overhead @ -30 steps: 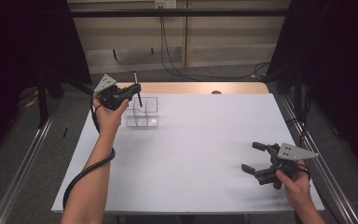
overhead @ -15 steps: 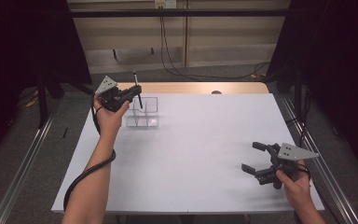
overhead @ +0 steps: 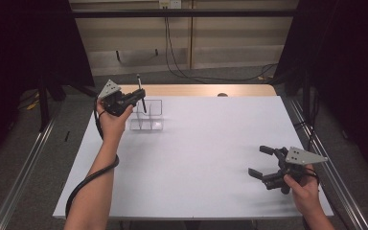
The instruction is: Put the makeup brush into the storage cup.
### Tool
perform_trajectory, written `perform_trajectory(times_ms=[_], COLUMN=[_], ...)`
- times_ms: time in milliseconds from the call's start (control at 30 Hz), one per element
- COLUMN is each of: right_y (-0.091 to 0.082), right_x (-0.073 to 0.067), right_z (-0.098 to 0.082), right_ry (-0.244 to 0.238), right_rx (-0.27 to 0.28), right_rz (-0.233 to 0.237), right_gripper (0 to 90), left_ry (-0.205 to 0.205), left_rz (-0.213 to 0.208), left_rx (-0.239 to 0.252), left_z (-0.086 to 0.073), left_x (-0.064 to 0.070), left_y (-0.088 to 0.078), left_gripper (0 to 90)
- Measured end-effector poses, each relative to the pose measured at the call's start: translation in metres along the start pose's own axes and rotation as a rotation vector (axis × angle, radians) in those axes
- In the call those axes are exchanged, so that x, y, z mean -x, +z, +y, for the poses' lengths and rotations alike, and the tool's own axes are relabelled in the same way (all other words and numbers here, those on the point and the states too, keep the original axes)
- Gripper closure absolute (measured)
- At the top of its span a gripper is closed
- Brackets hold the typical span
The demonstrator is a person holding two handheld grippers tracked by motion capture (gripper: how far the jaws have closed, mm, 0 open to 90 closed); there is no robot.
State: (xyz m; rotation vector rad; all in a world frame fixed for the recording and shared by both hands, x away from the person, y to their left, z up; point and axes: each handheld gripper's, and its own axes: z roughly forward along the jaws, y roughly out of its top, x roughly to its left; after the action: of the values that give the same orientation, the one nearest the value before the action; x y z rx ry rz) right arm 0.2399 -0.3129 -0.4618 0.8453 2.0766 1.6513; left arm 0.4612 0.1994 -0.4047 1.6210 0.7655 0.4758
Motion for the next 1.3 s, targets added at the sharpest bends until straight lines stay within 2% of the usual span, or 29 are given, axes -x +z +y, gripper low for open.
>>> perform_trajectory(times_ms=[1300], right_y=[0.001], right_x=[0.0], right_z=[0.0], right_ry=[-0.003], right_rx=[0.003], right_rz=[0.008], right_gripper=[3.4], left_ry=[-0.016], left_rz=[0.007], left_rx=[-0.007], left_z=[-0.014], left_x=[-0.002], left_y=[-0.004], left_gripper=[83.8])
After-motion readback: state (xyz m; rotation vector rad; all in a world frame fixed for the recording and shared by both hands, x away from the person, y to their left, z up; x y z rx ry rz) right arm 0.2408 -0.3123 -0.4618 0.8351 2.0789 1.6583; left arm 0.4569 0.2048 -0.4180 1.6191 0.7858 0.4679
